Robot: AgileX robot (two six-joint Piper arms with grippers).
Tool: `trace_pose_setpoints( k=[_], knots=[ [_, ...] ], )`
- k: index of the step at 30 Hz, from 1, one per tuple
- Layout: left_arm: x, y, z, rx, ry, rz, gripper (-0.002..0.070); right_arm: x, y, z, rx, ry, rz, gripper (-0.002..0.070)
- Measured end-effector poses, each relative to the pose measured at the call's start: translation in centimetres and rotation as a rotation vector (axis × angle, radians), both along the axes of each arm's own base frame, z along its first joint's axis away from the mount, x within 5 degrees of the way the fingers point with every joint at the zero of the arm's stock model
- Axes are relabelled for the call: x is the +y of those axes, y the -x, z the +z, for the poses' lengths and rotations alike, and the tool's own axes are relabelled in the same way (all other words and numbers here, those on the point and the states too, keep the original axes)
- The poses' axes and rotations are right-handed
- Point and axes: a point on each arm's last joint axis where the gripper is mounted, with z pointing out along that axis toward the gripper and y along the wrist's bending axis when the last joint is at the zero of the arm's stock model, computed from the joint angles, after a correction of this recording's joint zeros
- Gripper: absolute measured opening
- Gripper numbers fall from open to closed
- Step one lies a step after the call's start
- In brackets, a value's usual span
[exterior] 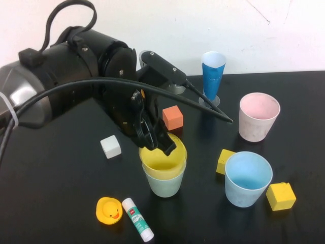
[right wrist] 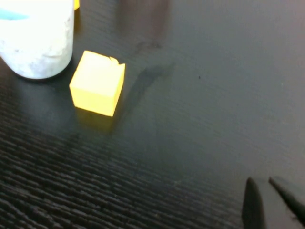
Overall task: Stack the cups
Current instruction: Place the yellow cup on the green cup, then pick up the pink cup
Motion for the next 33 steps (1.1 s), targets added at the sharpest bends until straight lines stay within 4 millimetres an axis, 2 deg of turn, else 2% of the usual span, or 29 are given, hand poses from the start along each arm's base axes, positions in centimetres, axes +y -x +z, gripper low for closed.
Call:
trace_pose_setpoints(
  k=[3,6,9,11,13,16,19,23,25,28,29,33],
  knots=[
    [0.1,-0.1,0.0,-0.011,-0.011,-0.002,0.0209,0.1,-0.2,1.1,-0.024,0.011,0.023,-0.0001],
    [0.3,0.0,0.7,-0.037,-0.012,-0.004,0.0235,0.2,-0.7,2.7,-0.037,0.016,0.047,-0.0001],
    [0.7,0.4,2.6,-0.089,0.008,0.002,0.0231,0.5,-1.6,5.1,-0.035,0.012,0.098,-0.0001],
    [1.3,1.1,4.5,-0.142,0.036,0.006,0.0193,0.8,-2.6,6.5,-0.014,-0.006,0.142,-0.0001],
    [2.1,2.3,6.6,-0.197,0.067,0.009,0.0127,1.2,-4.1,7.3,0.026,-0.037,0.194,-0.0001],
    [3.9,4.8,10.1,-0.295,0.123,0.014,0.0042,1.6,-6.9,7.5,0.067,-0.081,0.25,-0.0001],
    [5.9,7.8,13.4,-0.41,0.204,0.022,0.0014,1.7,-10.6,6.2,0.135,-0.126,0.276,-0.0001],
    [9.1,12.6,16.1,-0.578,0.32,0.021,0.0004,2.1,-14.7,4.6,0.209,-0.131,0.326,-0.0001],
    [10.8,15.3,16.3,-0.657,0.371,0.018,0.0003,2.7,-16.3,4.5,0.209,-0.118,0.366,0.0011],
    [13.2,18.7,15.1,-0.757,0.42,0.013,0.0002,4.0,-18.8,5.0,0.179,-0.107,0.406,0.0075],
    [13.9,19.8,14.9,-0.787,0.44,0.012,0.0002,4.5,-19.6,5.1,0.167,-0.111,0.412,0.0111],
    [16.1,22.9,11.5,-0.9,0.468,0.0,0.0002,5.1,-22.7,4.3,0.161,-0.125,0.392,0.0291]
  ],
)
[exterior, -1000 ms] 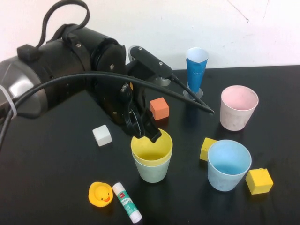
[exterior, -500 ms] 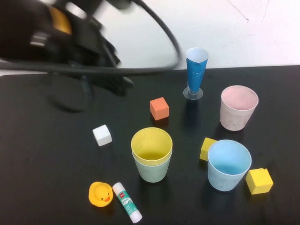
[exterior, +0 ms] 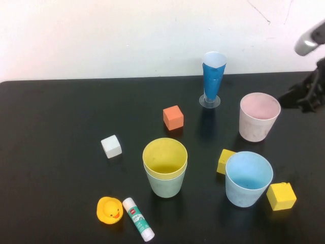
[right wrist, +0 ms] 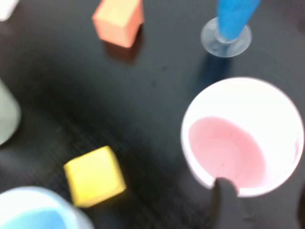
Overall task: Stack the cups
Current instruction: Pick up the pink cup, then place the pink cup on the blue cup
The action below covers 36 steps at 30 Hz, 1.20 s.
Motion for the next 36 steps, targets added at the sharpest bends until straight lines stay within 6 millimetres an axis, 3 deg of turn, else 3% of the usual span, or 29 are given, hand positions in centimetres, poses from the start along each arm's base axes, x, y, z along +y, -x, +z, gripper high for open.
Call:
trace_pose_setpoints(
  k=[4,11,16,18,20,22,25,29,33,36],
  knots=[
    [1.3,1.7,-3.7,-0.029,-0.016,0.009,0.0002,0.1,-2.6,-2.1,0.032,0.003,-0.018,0.0402],
    [1.8,2.4,-7.5,0.0,-0.049,0.012,0.0002,0.0,-5.7,-6.3,0.048,-0.007,-0.115,0.0412],
    [1.7,2.2,-8.6,0.035,-0.072,0.014,0.0002,0.2,-6.3,-7.5,0.078,-0.062,-0.15,0.0272],
    [1.7,2.2,-8.7,0.043,-0.077,0.016,0.0002,0.3,-6.2,-7.4,0.084,-0.067,-0.14,0.0144],
    [1.7,2.2,-8.7,0.042,-0.076,0.015,0.0002,0.3,-6.2,-7.4,0.085,-0.068,-0.134,0.0066],
    [1.7,2.2,-8.7,0.042,-0.076,0.015,0.0002,0.4,-6.1,-7.4,0.091,-0.069,-0.126,0.0036],
    [1.7,2.2,-8.9,0.058,-0.085,0.018,0.0002,0.7,-6.0,-5.7,0.082,-0.085,-0.085,0.0031],
    [1.7,2.2,-9.1,0.086,-0.079,0.013,0.0002,1.2,-5.0,-0.2,0.041,-0.087,0.042,0.003],
    [1.5,2.3,-9.1,0.103,-0.058,0.0,0.0002,2.3,-1.3,5.0,0.046,-0.003,0.159,0.003],
    [1.4,2.1,-9.7,0.114,-0.063,-0.002,0.0002,3.4,2.1,6.7,0.068,0.064,0.21,0.0029]
  ],
)
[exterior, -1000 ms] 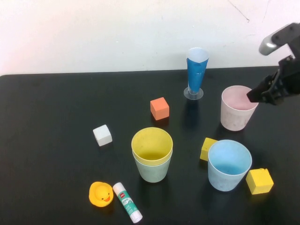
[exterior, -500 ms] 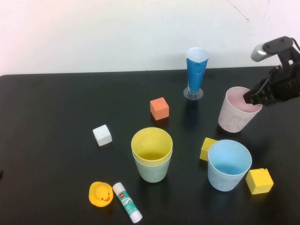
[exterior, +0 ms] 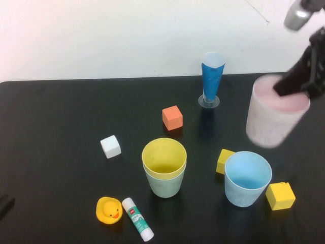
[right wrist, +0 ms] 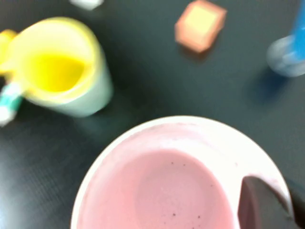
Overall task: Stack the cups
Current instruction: Place the pink cup on the blue cup
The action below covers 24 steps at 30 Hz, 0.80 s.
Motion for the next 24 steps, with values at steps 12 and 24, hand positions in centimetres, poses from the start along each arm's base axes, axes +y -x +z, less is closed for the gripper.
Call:
trace_pose_setpoints(
  k=[12,24],
  knots=[
    [-0.9,-0.8,-2.4,-0.013,0.045,-0.029,0.0002,2.5,4.1,-3.7,0.022,0.015,0.027,0.0029],
    [-1.0,-0.9,-2.5,-0.029,0.062,-0.034,0.0001,2.9,1.9,-7.0,0.042,0.068,0.067,0.0034]
  ],
)
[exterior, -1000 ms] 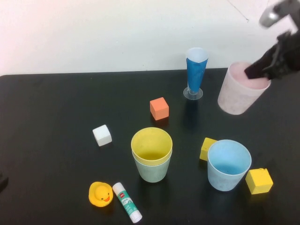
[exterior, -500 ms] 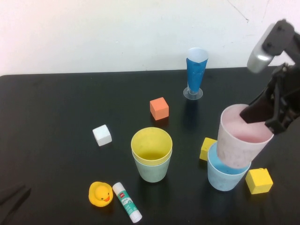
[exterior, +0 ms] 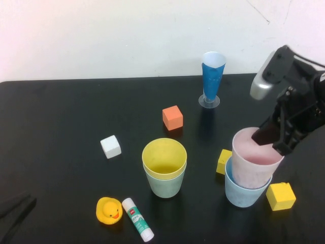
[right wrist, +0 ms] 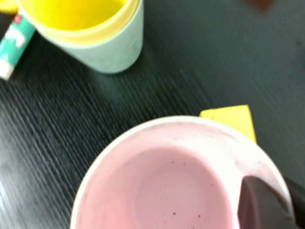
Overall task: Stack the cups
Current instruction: Place the pink cup on the blue cup, then pick up the blue cup
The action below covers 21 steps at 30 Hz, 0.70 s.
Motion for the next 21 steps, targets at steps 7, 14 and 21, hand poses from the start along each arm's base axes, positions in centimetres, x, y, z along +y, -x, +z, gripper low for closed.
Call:
trace_pose_setpoints(
  k=[7,14,21],
  knots=[
    [0.0,0.0,0.0,-0.009,-0.014,0.004,0.0001,0.2,-0.5,-1.1,0.026,0.015,0.023,0.0181],
    [0.1,-0.1,0.0,-0.015,-0.023,0.006,0.0001,0.4,-1.4,-3.4,0.09,0.035,0.026,0.0251],
    [0.1,-0.1,0.0,-0.014,-0.024,0.006,0.0001,0.8,-2.2,-5.7,0.156,0.04,0.033,0.0106]
  ],
)
